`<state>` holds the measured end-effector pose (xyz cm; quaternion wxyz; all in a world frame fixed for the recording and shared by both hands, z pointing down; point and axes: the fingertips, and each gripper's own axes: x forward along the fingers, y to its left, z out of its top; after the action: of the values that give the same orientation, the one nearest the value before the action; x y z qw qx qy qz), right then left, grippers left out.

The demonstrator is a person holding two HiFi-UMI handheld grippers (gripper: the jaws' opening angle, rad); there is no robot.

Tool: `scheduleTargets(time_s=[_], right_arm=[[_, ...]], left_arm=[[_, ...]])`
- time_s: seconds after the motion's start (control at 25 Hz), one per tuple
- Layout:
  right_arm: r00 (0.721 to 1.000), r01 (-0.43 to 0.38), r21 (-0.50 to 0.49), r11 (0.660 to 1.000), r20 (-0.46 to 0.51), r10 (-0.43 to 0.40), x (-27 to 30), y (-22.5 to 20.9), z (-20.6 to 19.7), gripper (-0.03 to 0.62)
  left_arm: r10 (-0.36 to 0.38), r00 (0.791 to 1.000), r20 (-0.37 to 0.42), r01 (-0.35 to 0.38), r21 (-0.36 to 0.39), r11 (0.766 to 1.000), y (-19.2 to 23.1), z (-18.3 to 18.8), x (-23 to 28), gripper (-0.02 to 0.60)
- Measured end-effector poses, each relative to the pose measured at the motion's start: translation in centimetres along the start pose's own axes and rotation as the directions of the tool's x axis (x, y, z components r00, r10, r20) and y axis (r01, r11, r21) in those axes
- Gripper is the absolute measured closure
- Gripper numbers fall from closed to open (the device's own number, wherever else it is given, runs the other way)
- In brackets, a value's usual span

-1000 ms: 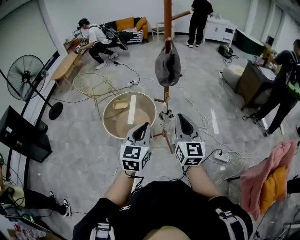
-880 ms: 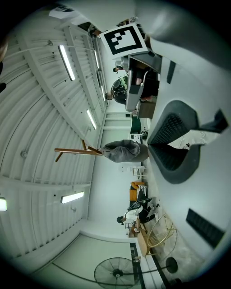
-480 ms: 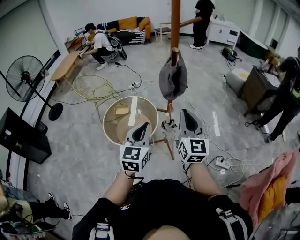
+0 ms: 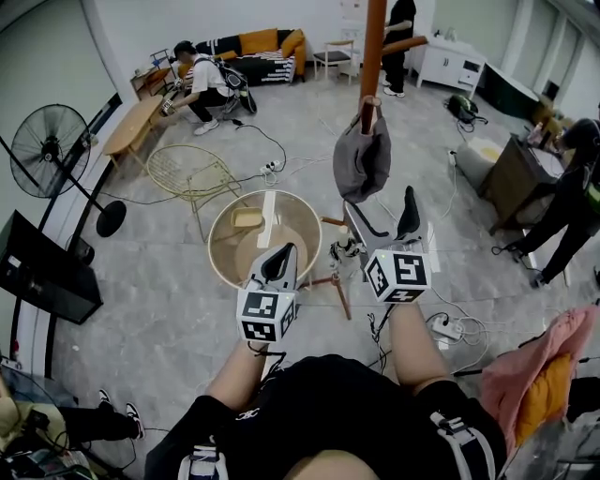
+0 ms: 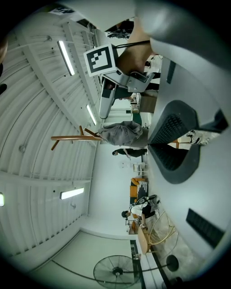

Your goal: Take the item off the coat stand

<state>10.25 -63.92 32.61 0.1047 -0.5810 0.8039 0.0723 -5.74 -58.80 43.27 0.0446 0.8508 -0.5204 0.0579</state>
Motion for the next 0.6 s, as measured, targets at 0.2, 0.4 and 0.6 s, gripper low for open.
scheduleTargets(time_s=[0.2,0.4,0.6], right_arm=[[0.998,0.004,-0.031,1.0,-0.058,-0.006,3.3,-0.3,-0.6,0.02],[0.992,0.029,-0.046,0.999,-0.123,-0.035,6.8,-0.9,-2.0,0.02],[0.97,0.055,-0.077,0.996,-0.231,-0.071,9.2,-2.4,-5.6,0.028]], left_arm=[[0.027,1.0,-0.002,-0.027,-0.013,1.0,1.7,-0.5,-0.5,0.566],[0.053,0.999,0.004,-0.053,-0.027,0.998,3.3,-0.2,-1.3,0.566],[0.073,0.997,0.004,-0.072,-0.027,0.997,4.5,-0.4,-1.9,0.566]])
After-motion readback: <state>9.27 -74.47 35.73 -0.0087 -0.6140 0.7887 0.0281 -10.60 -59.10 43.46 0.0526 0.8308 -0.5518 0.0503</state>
